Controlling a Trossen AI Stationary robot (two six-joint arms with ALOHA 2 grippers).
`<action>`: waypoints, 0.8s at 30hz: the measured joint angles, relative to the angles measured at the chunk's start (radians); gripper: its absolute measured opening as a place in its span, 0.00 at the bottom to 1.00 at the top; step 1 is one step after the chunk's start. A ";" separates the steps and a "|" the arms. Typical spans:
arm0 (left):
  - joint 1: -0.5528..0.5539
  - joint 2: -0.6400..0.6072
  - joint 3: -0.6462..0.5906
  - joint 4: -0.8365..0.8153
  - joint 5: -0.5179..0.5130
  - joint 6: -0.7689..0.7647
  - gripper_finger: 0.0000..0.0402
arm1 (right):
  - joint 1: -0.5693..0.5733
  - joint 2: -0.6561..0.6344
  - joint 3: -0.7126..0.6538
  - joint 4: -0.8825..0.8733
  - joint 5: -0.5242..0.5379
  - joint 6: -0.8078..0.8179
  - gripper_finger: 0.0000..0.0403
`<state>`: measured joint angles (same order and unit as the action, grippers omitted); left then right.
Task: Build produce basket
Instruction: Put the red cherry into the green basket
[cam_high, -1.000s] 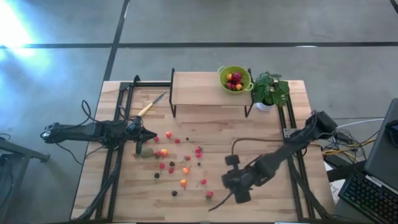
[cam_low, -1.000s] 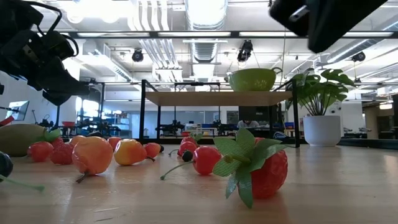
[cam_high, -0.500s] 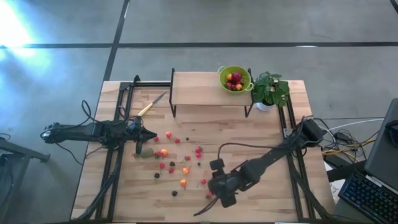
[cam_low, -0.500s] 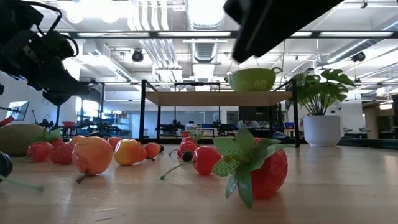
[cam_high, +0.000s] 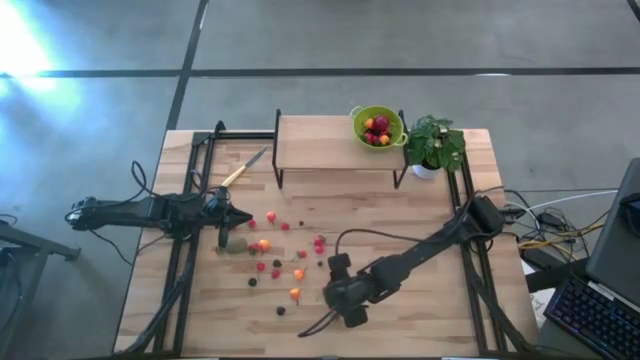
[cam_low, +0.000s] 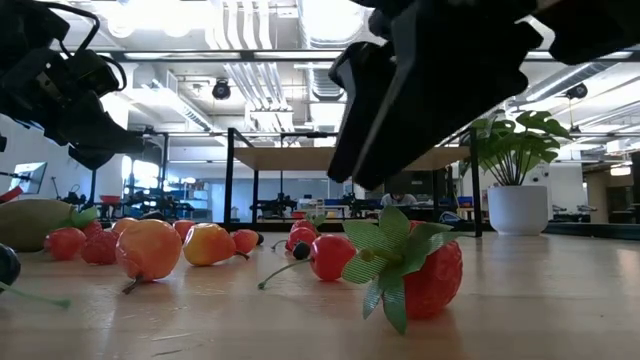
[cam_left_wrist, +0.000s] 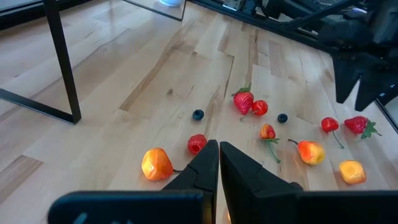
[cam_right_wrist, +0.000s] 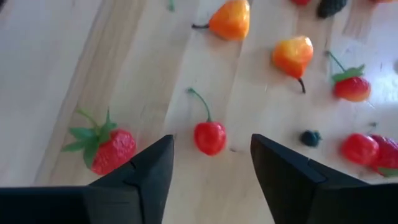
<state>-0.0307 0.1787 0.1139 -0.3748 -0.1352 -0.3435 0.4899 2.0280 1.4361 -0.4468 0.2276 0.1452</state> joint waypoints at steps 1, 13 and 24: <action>0.000 0.000 0.000 0.000 0.001 0.000 0.05 | -0.002 0.003 0.000 0.007 0.000 0.000 0.53; 0.000 0.000 0.000 0.000 0.000 0.000 0.05 | -0.029 0.004 -0.055 0.110 -0.001 -0.004 0.50; 0.000 0.000 0.000 0.000 0.000 0.000 0.05 | -0.048 0.004 -0.137 0.205 -0.047 0.033 0.50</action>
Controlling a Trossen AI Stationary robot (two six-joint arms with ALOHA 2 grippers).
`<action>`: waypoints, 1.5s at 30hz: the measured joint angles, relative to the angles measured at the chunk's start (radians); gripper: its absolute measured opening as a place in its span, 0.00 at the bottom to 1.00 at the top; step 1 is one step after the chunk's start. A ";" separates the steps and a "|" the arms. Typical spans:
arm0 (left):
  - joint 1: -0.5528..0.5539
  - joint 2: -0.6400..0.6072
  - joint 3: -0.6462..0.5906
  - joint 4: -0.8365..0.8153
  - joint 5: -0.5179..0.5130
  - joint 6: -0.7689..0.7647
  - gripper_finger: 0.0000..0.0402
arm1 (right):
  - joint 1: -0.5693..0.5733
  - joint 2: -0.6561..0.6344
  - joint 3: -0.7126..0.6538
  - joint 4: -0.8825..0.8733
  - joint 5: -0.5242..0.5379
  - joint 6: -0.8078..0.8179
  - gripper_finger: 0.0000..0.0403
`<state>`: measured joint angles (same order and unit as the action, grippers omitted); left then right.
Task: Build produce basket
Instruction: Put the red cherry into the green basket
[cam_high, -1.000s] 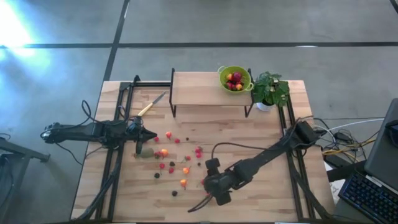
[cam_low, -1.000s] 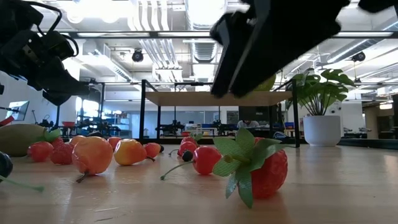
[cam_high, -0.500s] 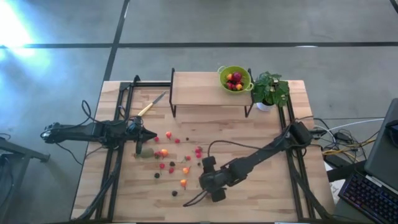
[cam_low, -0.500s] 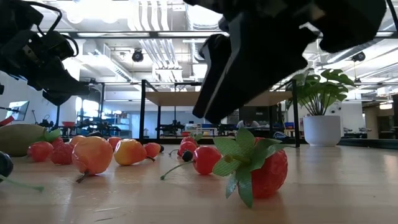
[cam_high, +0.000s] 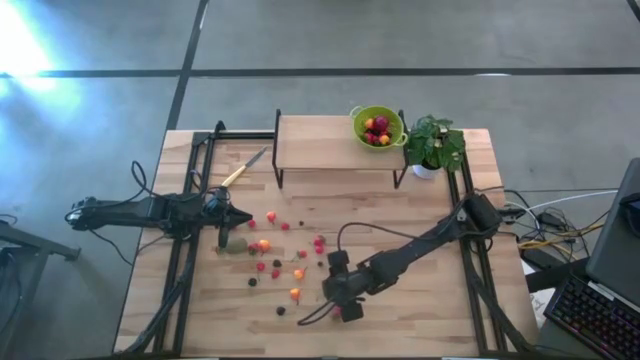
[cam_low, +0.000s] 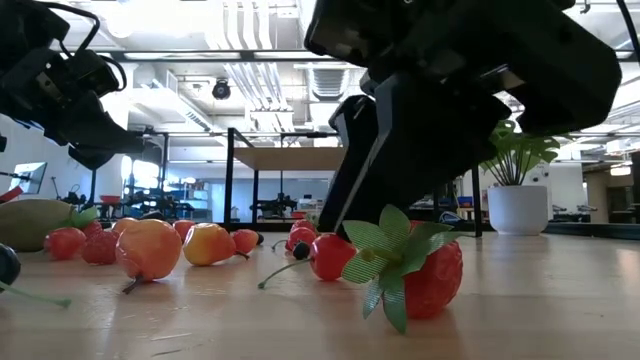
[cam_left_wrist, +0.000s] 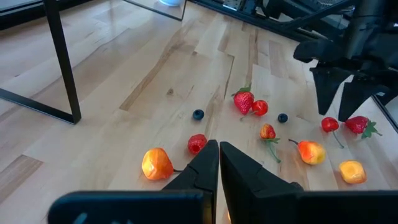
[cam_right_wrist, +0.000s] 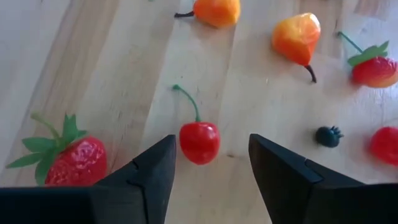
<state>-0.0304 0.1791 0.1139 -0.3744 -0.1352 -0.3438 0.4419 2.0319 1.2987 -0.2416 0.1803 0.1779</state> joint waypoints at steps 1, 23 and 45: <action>0.000 0.000 0.000 0.000 0.000 0.000 0.05 | -0.001 0.000 -0.004 0.000 0.000 0.007 0.50; 0.000 0.000 0.000 0.000 0.000 0.000 0.05 | -0.001 0.000 -0.108 0.199 -0.032 0.032 0.58; 0.000 0.000 0.000 0.000 0.000 0.000 0.05 | -0.001 0.000 -0.211 0.414 -0.074 0.050 0.40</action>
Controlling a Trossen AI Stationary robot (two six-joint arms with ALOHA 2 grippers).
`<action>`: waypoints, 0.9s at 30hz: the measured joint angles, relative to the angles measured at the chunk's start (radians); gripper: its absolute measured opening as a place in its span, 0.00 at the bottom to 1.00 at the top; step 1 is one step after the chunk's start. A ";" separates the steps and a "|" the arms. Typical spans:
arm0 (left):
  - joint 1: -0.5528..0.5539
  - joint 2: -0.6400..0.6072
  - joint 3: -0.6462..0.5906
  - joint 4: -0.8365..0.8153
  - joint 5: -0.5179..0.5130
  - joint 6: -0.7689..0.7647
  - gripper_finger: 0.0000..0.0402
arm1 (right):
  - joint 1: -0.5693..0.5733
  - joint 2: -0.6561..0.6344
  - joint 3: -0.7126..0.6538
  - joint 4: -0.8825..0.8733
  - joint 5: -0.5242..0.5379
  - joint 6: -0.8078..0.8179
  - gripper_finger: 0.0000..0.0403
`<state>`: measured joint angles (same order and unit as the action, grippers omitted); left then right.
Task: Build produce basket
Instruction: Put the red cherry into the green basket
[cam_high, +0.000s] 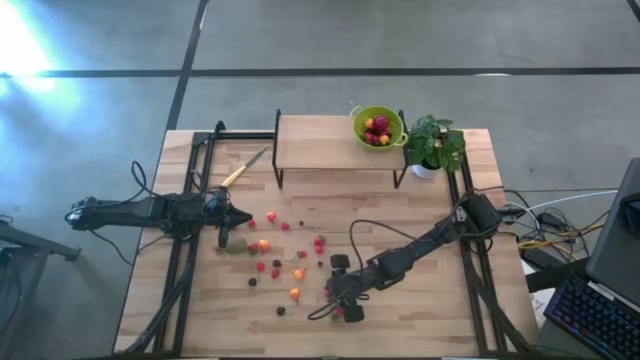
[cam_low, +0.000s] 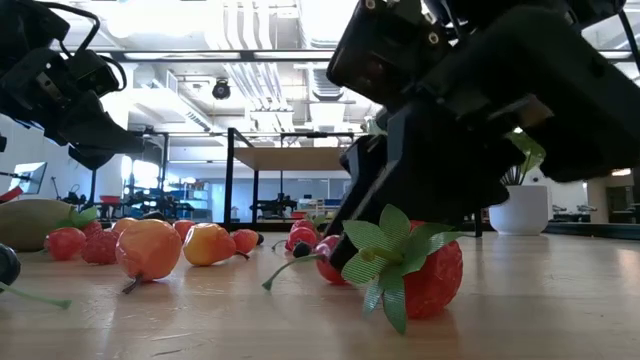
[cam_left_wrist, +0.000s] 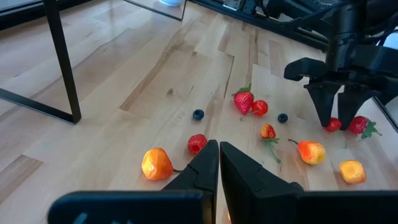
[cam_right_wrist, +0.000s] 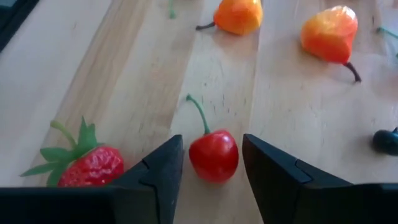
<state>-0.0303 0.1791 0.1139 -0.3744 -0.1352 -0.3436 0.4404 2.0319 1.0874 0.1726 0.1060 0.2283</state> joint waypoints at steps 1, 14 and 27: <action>0.000 0.000 0.000 0.000 0.000 0.000 0.05 | 0.000 0.000 0.000 0.000 -0.001 -0.001 0.39; 0.000 0.001 0.000 0.000 0.000 0.000 0.05 | -0.001 0.082 0.061 0.014 -0.047 -0.029 0.24; 0.000 0.000 0.000 0.004 0.000 0.000 0.05 | -0.020 -0.086 0.066 -0.224 -0.029 -0.077 0.25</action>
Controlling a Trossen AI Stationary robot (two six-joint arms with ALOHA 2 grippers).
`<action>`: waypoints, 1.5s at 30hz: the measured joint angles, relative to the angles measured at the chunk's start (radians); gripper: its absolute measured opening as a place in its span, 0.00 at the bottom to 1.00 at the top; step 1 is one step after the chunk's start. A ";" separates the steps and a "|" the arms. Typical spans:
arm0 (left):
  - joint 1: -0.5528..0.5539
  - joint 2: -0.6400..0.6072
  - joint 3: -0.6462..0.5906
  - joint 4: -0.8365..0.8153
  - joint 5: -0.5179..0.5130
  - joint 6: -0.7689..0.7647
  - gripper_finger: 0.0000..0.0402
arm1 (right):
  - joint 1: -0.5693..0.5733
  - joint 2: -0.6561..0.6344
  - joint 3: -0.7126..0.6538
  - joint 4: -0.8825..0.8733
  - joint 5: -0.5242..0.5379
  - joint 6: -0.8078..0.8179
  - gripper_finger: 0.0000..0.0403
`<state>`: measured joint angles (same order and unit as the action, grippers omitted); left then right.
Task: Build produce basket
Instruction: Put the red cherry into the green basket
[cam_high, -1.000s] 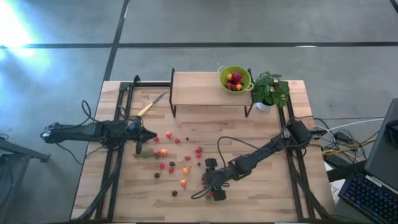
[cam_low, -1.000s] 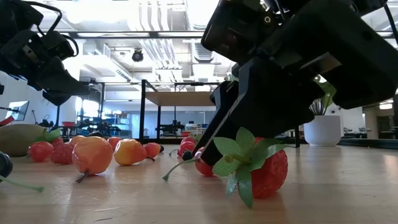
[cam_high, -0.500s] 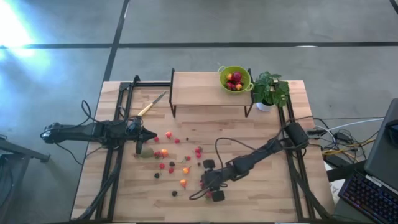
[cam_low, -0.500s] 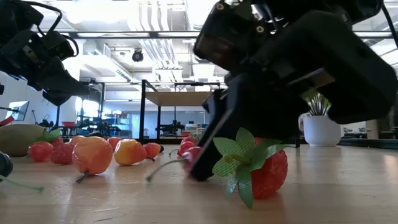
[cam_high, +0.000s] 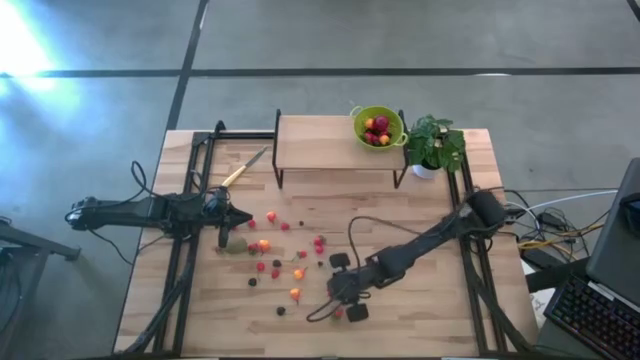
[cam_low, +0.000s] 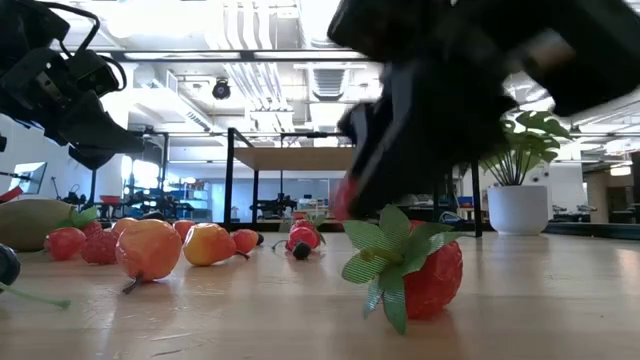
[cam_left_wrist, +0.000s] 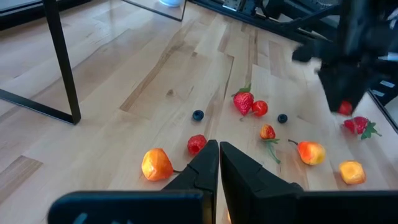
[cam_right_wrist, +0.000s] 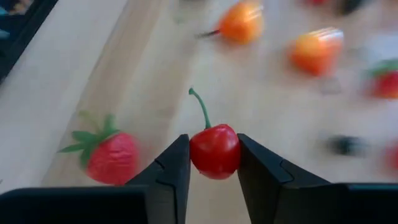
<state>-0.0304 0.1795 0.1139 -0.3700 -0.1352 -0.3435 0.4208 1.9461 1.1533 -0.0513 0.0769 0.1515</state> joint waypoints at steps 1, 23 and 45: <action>0.000 0.000 0.000 0.001 0.000 0.000 0.05 | -0.005 -0.027 0.002 -0.027 0.018 -0.003 0.25; 0.000 0.001 0.000 0.003 0.000 0.000 0.05 | -0.386 -0.605 0.000 -0.450 0.241 -0.081 0.26; 0.000 0.001 0.000 0.003 0.000 0.000 0.05 | -0.872 -0.680 0.000 -0.557 0.238 -0.091 0.26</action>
<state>-0.0307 0.1802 0.1139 -0.3672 -0.1352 -0.3436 -0.4515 1.2663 1.1534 -0.6079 0.3145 0.0603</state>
